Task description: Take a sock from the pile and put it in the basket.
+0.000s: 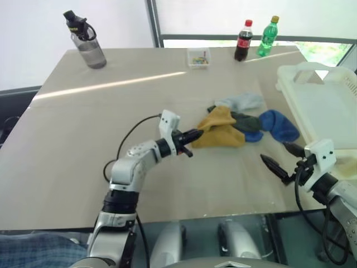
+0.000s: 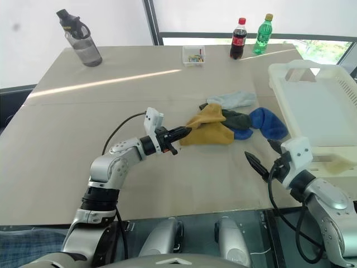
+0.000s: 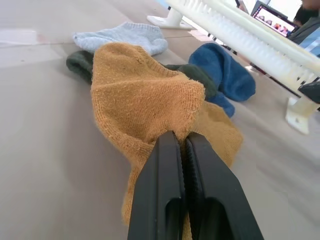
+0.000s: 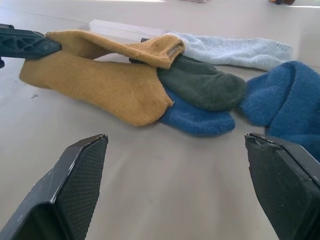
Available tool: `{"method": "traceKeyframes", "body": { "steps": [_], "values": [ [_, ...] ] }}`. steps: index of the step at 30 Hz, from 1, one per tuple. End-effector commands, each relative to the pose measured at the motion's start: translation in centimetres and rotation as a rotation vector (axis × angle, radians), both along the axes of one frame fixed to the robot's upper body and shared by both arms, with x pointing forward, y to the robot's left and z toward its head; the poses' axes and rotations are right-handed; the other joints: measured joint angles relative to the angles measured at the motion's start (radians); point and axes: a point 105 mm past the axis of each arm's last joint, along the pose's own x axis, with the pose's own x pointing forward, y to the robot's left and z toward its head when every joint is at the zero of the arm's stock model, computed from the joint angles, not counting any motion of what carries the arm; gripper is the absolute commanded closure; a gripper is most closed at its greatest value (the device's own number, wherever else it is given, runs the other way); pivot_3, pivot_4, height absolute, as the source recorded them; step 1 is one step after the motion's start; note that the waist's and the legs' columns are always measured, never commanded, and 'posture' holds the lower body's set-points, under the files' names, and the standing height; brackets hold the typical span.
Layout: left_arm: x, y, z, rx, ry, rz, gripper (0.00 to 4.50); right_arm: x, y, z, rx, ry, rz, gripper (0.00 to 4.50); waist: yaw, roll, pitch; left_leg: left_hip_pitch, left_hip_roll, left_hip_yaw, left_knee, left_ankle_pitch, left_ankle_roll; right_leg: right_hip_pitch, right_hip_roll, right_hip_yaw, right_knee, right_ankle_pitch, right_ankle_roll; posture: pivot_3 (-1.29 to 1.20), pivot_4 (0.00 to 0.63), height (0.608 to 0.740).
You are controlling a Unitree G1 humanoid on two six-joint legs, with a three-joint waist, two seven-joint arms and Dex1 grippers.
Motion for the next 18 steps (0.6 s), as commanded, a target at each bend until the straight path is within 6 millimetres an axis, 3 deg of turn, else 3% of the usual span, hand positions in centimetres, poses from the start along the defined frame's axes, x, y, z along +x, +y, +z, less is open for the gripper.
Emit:
{"method": "traceKeyframes", "body": {
  "steps": [1, 2, 5, 10, 18],
  "values": [
    [-0.6, -0.4, 1.3, -0.074, -0.006, -0.032, 4.42, 0.1, 0.1, 1.1, -0.003, -0.057, 0.005, 0.00, 0.000, 0.000, 0.000, 0.000, 0.000, 0.000, 0.000, 0.000, 0.000, 0.000, 0.000, 0.000, 0.000, 0.000, 0.000, 0.00, 0.150, 0.740],
    [-0.7, -0.5, 1.3, -0.079, -0.001, -0.037, 4.42, 0.1, 0.1, 1.1, -0.003, -0.058, 0.005, 0.00, -0.001, 0.000, 0.000, 0.000, 0.000, 0.000, 0.000, 0.000, 0.000, 0.000, 0.000, 0.000, 0.000, 0.000, 0.000, 0.00, 0.150, 0.740],
    [-0.8, -0.6, 1.2, -0.069, -0.009, -0.056, 3.49, 0.1, 0.0, 1.1, -0.004, -0.062, 0.001, 0.00, -0.001, 0.000, 0.000, 0.000, 0.000, 0.000, 0.000, 0.000, 0.000, 0.000, 0.000, 0.000, 0.000, 0.000, 0.000, 0.00, 0.150, 0.740],
    [-0.5, -0.4, 0.6, -0.035, -0.014, -0.038, 1.14, 0.1, -0.1, 1.1, -0.004, -0.066, -0.007, 0.00, -0.001, 0.000, 0.000, 0.000, 0.000, 0.000, 0.000, 0.000, 0.000, 0.000, 0.000, 0.000, 0.000, 0.000, 0.000, 0.00, 0.150, 0.740],
    [-0.6, -0.9, -0.4, -0.005, -0.003, -0.055, 1.14, 0.1, -0.1, 1.2, -0.006, -0.069, -0.010, 0.00, -0.001, 0.000, 0.000, 0.000, 0.000, 0.000, 0.000, 0.000, 0.000, 0.000, 0.000, 0.000, 0.000, 0.000, 0.000, 0.00, 0.150, 0.740]
  ]
}}
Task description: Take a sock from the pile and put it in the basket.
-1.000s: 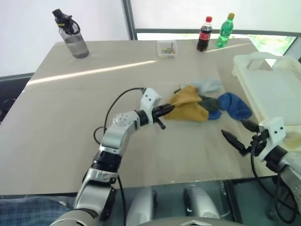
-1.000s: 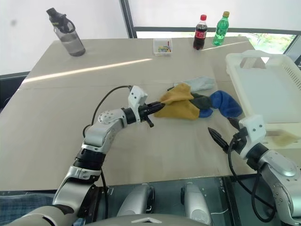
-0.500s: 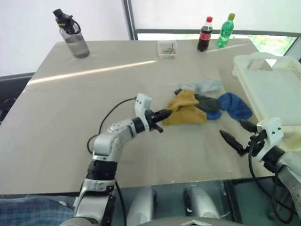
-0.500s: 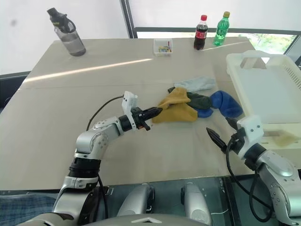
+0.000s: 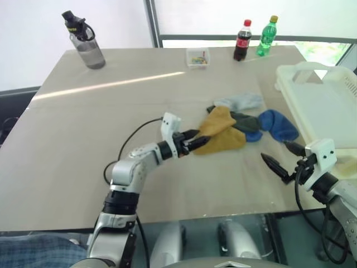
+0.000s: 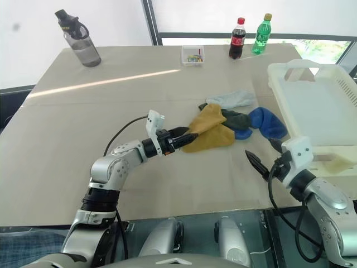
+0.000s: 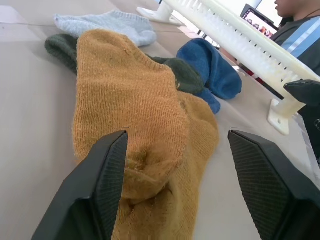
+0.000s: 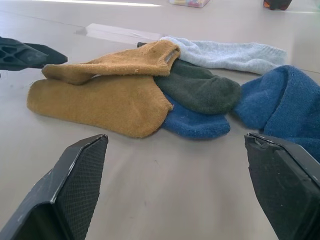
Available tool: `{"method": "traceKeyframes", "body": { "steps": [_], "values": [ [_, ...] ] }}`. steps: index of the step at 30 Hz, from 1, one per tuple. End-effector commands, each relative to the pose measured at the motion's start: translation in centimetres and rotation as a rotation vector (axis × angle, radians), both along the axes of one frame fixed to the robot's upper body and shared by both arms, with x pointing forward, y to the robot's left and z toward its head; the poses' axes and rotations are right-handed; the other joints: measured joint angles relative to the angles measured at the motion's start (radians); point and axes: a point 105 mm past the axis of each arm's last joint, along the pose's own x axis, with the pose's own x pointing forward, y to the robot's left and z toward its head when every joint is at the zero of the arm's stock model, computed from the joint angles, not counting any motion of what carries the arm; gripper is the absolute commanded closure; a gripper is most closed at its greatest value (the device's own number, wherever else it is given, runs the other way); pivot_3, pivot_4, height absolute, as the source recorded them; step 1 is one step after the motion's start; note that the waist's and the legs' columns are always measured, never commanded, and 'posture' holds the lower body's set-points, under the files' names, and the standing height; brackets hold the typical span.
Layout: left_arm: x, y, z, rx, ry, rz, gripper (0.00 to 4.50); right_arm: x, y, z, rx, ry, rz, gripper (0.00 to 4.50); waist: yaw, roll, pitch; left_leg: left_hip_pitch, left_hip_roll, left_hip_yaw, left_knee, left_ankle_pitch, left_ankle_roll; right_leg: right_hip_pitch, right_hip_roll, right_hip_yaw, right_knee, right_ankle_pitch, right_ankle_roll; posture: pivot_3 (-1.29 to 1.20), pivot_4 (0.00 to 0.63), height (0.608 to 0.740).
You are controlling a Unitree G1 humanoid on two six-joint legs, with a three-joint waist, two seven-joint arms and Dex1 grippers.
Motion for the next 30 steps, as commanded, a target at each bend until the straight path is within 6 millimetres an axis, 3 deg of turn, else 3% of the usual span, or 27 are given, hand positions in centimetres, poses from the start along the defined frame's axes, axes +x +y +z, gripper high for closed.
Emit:
{"method": "traceKeyframes", "body": {
  "steps": [1, 4, 5, 6, 7, 8, 10, 18, 30],
  "values": [
    [-0.2, -0.5, 0.2, 0.015, -0.036, -0.025, 1.14, -0.1, 0.0, 1.0, -0.007, -0.053, -0.003, 0.00, 0.000, 0.000, 0.000, 0.000, 0.000, 0.000, 0.000, 0.000, 0.000, 0.000, 0.000, 0.000, 0.000, 0.000, 0.000, 0.00, 0.150, 0.740],
    [-0.1, -0.6, 0.0, 0.022, -0.041, -0.024, 1.97, -0.1, 0.0, 1.0, -0.007, -0.052, -0.001, 0.00, 0.000, 0.000, 0.000, 0.000, 0.000, 0.000, 0.000, 0.000, 0.000, 0.000, 0.000, 0.000, 0.000, 0.000, 0.000, 0.00, 0.150, 0.740],
    [-0.1, -0.6, 0.0, 0.020, -0.045, -0.023, 2.56, -0.1, 0.0, 1.0, -0.008, -0.053, -0.001, 0.00, 0.000, 0.000, 0.000, 0.000, 0.000, 0.000, 0.000, 0.000, 0.000, 0.000, 0.000, 0.000, 0.000, 0.000, 0.000, 0.00, 0.150, 0.740],
    [0.0, -0.6, 0.0, 0.019, -0.049, -0.022, 2.56, -0.1, 0.0, 1.0, -0.008, -0.053, -0.001, 0.00, 0.000, 0.000, 0.000, 0.000, 0.000, 0.000, 0.000, 0.000, 0.000, 0.000, 0.000, 0.000, 0.000, 0.000, 0.000, 0.00, 0.150, 0.740],
    [0.0, -0.6, 0.1, 0.021, -0.053, -0.022, 3.24, 0.0, 0.0, 1.1, -0.009, -0.053, 0.000, 0.00, 0.000, 0.000, 0.000, 0.000, 0.000, 0.000, 0.000, 0.000, 0.000, 0.000, 0.000, 0.000, 0.000, 0.000, 0.000, 0.00, 0.150, 0.740],
    [0.1, -0.6, 0.1, 0.020, -0.060, -0.019, 3.47, 0.0, -0.1, 1.1, -0.010, -0.053, 0.000, 0.00, 0.000, 0.000, 0.000, 0.000, 0.000, 0.000, 0.000, 0.000, 0.000, 0.000, 0.000, 0.000, 0.000, 0.000, 0.000, 0.00, 0.150, 0.740],
    [0.2, -0.5, 0.4, 0.007, -0.074, -0.007, 4.44, -0.1, -0.1, 1.1, -0.011, -0.053, 0.001, 0.00, 0.000, 0.000, 0.000, 0.000, 0.000, 0.000, 0.000, 0.000, 0.000, 0.000, 0.000, 0.000, 0.000, 0.000, 0.000, 0.00, 0.150, 0.740],
    [-0.4, 0.2, 1.1, -0.004, -0.136, -0.005, 4.49, 0.0, -0.1, 1.0, -0.013, -0.052, 0.004, 0.00, -0.002, 0.000, 0.000, 0.000, 0.000, 0.000, 0.000, 0.000, 0.000, 0.000, 0.000, 0.000, 0.000, 0.000, 0.000, 0.00, 0.150, 0.740],
    [-4.7, 4.5, -0.6, 0.160, -0.140, -0.087, 4.49, 0.1, -0.1, 1.0, -0.012, -0.051, 0.009, 0.00, -0.002, 0.000, 0.000, 0.001, 0.001, 0.001, 0.000, 0.000, 0.000, 0.000, 0.000, 0.000, 0.000, 0.000, 0.000, 0.00, 0.150, 0.740]
  ]
}}
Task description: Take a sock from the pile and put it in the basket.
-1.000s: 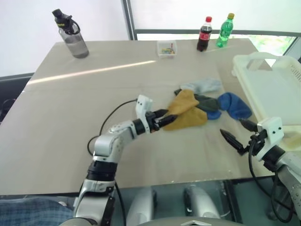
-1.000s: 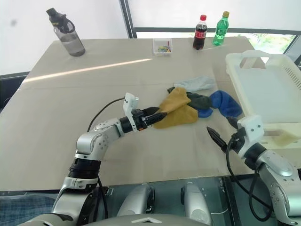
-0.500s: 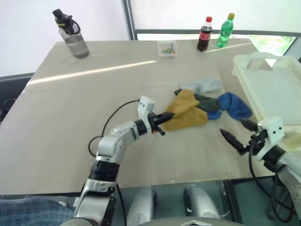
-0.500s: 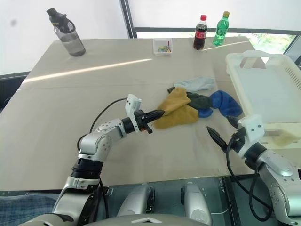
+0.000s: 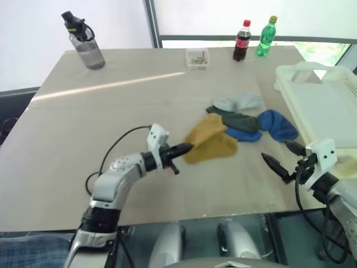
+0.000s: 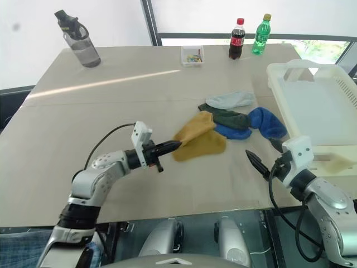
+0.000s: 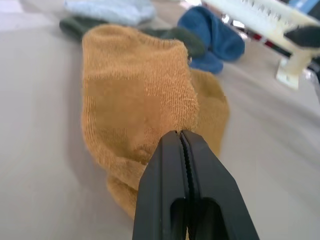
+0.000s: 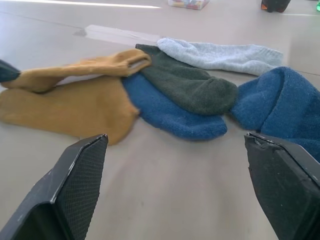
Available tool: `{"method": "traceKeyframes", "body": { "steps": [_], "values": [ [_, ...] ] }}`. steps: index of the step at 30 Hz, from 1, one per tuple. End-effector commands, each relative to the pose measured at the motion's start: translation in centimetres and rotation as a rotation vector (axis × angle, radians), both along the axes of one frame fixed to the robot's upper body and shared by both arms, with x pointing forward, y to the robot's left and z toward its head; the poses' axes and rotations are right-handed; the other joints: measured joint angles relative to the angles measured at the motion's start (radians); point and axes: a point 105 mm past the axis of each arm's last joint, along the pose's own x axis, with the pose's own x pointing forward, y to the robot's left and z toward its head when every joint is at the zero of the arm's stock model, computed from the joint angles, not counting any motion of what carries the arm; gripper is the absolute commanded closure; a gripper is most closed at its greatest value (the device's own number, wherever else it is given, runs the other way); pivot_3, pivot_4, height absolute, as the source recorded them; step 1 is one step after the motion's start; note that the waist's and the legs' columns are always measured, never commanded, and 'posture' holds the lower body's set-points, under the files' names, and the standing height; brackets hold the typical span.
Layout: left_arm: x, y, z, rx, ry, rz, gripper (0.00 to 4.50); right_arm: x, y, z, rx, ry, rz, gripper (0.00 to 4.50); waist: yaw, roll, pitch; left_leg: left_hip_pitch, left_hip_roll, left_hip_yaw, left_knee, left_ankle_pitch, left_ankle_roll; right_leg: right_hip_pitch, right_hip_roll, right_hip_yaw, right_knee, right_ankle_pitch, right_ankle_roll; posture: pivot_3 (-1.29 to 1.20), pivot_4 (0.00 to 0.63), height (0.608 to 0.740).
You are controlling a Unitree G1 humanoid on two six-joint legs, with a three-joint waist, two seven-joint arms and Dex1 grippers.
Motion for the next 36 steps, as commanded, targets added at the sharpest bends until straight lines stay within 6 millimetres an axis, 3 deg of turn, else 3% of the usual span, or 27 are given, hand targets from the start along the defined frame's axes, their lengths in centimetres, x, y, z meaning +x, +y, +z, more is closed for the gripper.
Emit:
{"method": "traceKeyframes", "body": {
  "steps": [1, 5, 11, 18, 25, 36],
  "values": [
    [-1.7, 0.5, 1.0, 0.017, -0.052, -0.065, 4.49, 0.0, 0.1, 0.9, -0.011, -0.043, 0.009, 0.00, 0.000, 0.000, 0.000, 0.000, 0.000, 0.000, 0.000, 0.000, 0.000, 0.000, 0.000, 0.000, 0.000, 0.000, 0.000, 0.00, 0.150, 0.740],
    [-3.1, 2.0, 0.4, 0.062, -0.014, -0.092, 4.49, 0.0, 0.1, 0.9, -0.010, -0.043, 0.012, 0.00, 0.000, 0.000, 0.000, 0.000, 0.001, 0.000, 0.000, 0.000, 0.000, 0.000, 0.000, 0.000, 0.000, -0.002, -0.004, 0.00, 0.150, 0.740],
    [-3.0, 4.9, -0.1, 0.135, -0.002, -0.022, 4.49, 0.0, 0.1, 0.9, -0.009, -0.042, 0.019, 0.00, 0.001, 0.000, 0.000, 0.000, 0.001, 0.000, 0.000, 0.000, 0.000, 0.000, 0.000, 0.000, 0.000, -0.004, -0.001, 0.00, 0.150, 0.740],
    [-0.5, 8.3, 0.0, 0.139, -0.013, 0.168, 4.49, 0.0, 0.4, 0.7, -0.005, -0.037, 0.027, 0.00, 0.002, 0.000, 0.000, 0.000, 0.001, 0.000, 0.000, 0.000, 0.000, 0.000, 0.000, 0.000, 0.000, -0.004, -0.001, 0.00, 0.150, 0.740],
    [1.3, 9.3, 0.2, 0.125, -0.038, 0.285, 4.49, -0.1, 0.5, 0.6, 0.000, -0.035, 0.032, 0.00, 0.001, 0.000, 0.000, 0.000, 0.001, 0.001, 0.000, 0.000, 0.000, 0.000, 0.000, 0.000, 0.000, -0.003, -0.003, 0.00, 0.150, 0.740],
    [4.0, 10.3, 2.5, -0.011, -0.053, 0.479, 4.49, -0.1, 0.8, 0.4, 0.008, -0.031, 0.034, 0.00, 0.002, 0.000, 0.000, 0.000, 0.001, 0.000, 0.000, 0.000, 0.000, 0.000, 0.000, -0.001, 0.000, 0.000, 0.001, 0.00, 0.150, 0.740]
  ]
}}
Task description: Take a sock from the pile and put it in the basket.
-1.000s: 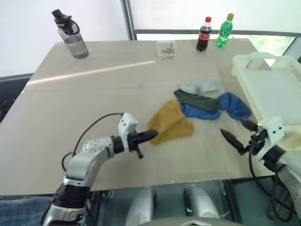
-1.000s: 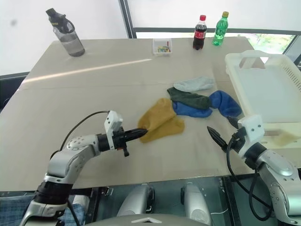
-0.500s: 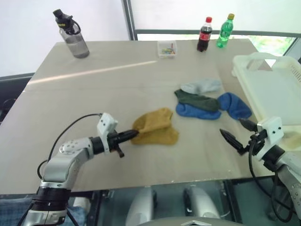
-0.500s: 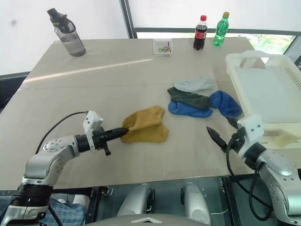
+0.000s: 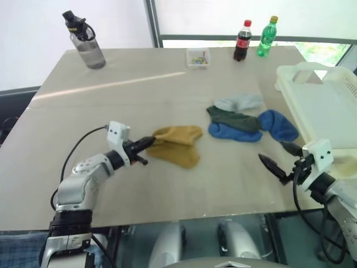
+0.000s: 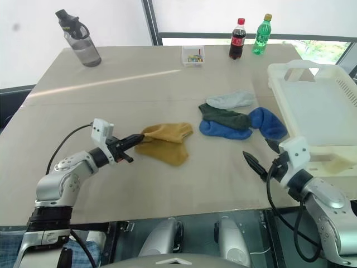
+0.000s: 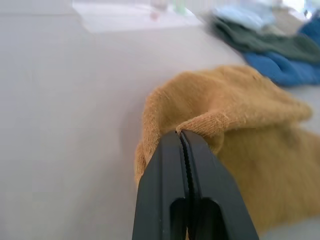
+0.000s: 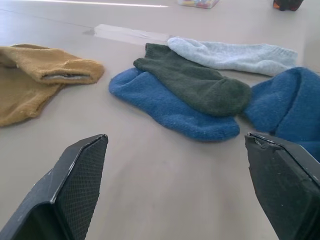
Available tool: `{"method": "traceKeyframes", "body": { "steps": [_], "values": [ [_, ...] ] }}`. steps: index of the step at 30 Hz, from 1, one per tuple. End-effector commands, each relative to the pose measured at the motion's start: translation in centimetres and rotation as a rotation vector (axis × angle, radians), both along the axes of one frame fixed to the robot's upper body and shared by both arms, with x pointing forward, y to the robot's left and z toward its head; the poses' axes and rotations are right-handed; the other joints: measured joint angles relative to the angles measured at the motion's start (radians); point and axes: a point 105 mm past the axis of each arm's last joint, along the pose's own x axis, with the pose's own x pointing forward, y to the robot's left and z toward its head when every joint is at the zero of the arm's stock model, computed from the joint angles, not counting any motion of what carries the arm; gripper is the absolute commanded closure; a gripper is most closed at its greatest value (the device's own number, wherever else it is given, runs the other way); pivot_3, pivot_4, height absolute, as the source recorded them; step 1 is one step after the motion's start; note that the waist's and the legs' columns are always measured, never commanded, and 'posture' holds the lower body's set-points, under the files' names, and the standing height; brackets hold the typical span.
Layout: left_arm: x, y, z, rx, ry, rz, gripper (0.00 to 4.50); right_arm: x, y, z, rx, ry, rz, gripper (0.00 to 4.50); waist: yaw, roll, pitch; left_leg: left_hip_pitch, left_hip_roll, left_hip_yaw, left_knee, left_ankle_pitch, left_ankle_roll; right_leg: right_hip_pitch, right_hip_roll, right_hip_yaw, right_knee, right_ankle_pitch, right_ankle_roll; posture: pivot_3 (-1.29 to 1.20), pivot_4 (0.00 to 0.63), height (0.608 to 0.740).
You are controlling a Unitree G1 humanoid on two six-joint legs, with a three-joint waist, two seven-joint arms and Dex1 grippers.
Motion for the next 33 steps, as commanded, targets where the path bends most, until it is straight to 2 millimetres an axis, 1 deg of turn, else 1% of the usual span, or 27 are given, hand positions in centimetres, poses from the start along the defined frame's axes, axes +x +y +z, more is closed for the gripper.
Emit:
{"method": "traceKeyframes", "body": {
  "steps": [1, 4, 7, 11, 14, 15, 18, 23, 26, 27, 28, 31, 33],
  "values": [
    [1.0, 1.1, 1.5, -0.003, -0.056, 0.083, 4.49, 0.0, 0.0, 0.8, -0.005, -0.044, -0.004, 0.00, 0.000, 0.000, 0.000, 0.000, 0.000, 0.000, 0.000, 0.000, 0.000, 0.000, 0.000, 0.000, 0.000, 0.000, 0.000, 0.00, 0.150, 0.740],
    [1.7, 2.5, 1.6, 0.026, -0.070, 0.165, 4.49, 0.0, 0.0, 0.8, -0.003, -0.042, -0.006, 0.00, -0.001, 0.000, 0.000, 0.000, 0.000, 0.000, 0.000, 0.000, 0.000, 0.000, 0.000, 0.000, 0.000, 0.001, -0.001, 0.00, 0.150, 0.740],
    [2.6, 4.6, 1.6, 0.037, -0.070, 0.293, 4.49, -0.1, 0.1, 0.7, -0.001, -0.039, -0.006, 0.00, -0.001, 0.000, 0.000, 0.000, 0.000, 0.000, 0.000, 0.000, 0.000, 0.000, 0.000, 0.000, 0.000, 0.001, -0.001, 0.00, 0.150, 0.740],
    [3.6, 7.2, 1.8, -0.013, -0.046, 0.451, 4.49, -0.1, 0.1, 0.7, 0.000, -0.037, -0.006, 0.00, 0.000, 0.000, 0.000, 0.000, 0.000, 0.000, 0.000, 0.000, 0.000, 0.000, 0.000, 0.000, 0.000, 0.001, -0.001, 0.00, 0.150, 0.740],
    [3.9, 7.6, 2.0, -0.046, -0.040, 0.479, 4.49, -0.1, 0.1, 0.7, 0.000, -0.037, -0.005, 0.00, 0.000, 0.000, 0.000, 0.000, 0.000, 0.000, 0.000, 0.000, 0.000, 0.000, 0.000, 0.000, 0.000, 0.001, -0.001, 0.00, 0.150, 0.740],
    [3.9, 7.2, 2.0, -0.019, -0.050, 0.454, 4.49, -0.1, 0.1, 0.7, 0.000, -0.037, -0.005, 0.00, -0.001, 0.000, 0.000, 0.000, 0.000, 0.000, 0.000, 0.000, 0.000, 0.000, 0.000, 0.000, 0.000, 0.001, -0.001, 0.00, 0.150, 0.740],
    [3.5, 4.5, 2.1, 0.019, -0.081, 0.320, 4.49, 0.1, 0.1, 0.8, -0.001, -0.040, -0.002, 0.00, -0.001, 0.000, 0.000, -0.001, -0.001, 0.000, 0.000, 0.000, 0.000, 0.000, 0.000, 0.000, 0.000, 0.001, -0.001, 0.00, 0.150, 0.740],
    [1.7, 0.8, 1.4, 0.064, -0.079, 0.095, 4.49, 0.3, 0.3, 0.9, 0.004, -0.047, -0.002, 0.00, 0.000, 0.000, 0.000, 0.000, -0.001, 0.000, 0.000, 0.000, 0.000, 0.000, -0.001, 0.000, 0.000, 0.001, -0.001, 0.00, 0.150, 0.740],
    [0.6, -2.9, 1.1, 0.012, -0.049, -0.062, 4.49, 0.3, 0.4, 0.9, 0.008, -0.049, -0.003, 0.00, 0.001, 0.000, 0.000, 0.000, 0.000, 0.000, 0.000, 0.000, 0.000, 0.000, -0.001, 0.000, 0.000, 0.001, -0.001, 0.00, 0.150, 0.740],
    [0.4, -3.8, 1.1, 0.004, -0.047, -0.092, 4.49, 0.4, 0.4, 0.9, 0.009, -0.050, -0.004, 0.00, 0.002, 0.000, 0.000, 0.000, 0.000, 0.000, 0.000, 0.000, 0.000, 0.000, -0.001, 0.000, 0.000, 0.001, -0.001, 0.00, 0.150, 0.740],
    [0.4, -4.4, 1.1, 0.002, -0.048, -0.112, 4.49, 0.4, 0.4, 0.9, 0.010, -0.051, -0.004, 0.00, 0.003, -0.001, 0.000, 0.000, -0.001, 0.000, 0.000, 0.000, 0.000, 0.000, -0.001, 0.000, 0.000, 0.001, -0.001, 0.00, 0.150, 0.740],
    [1.3, -7.6, 1.4, -0.046, -0.064, -0.138, 4.49, 0.5, 0.5, 0.8, 0.014, -0.050, -0.003, 0.00, 0.002, 0.000, 0.000, 0.000, -0.001, 0.000, 0.000, 0.000, 0.000, 0.000, -0.001, 0.000, 0.000, 0.001, -0.001, 0.00, 0.150, 0.740],
    [2.0, -9.3, 1.6, -0.064, -0.073, -0.141, 4.49, 0.5, 0.6, 0.8, 0.014, -0.050, -0.001, 0.00, 0.011, -0.001, 0.000, -0.001, -0.001, -0.001, 0.001, 0.000, 0.000, 0.000, -0.001, -0.001, 0.000, 0.001, -0.001, 0.00, 0.150, 0.740]
  ]
}}
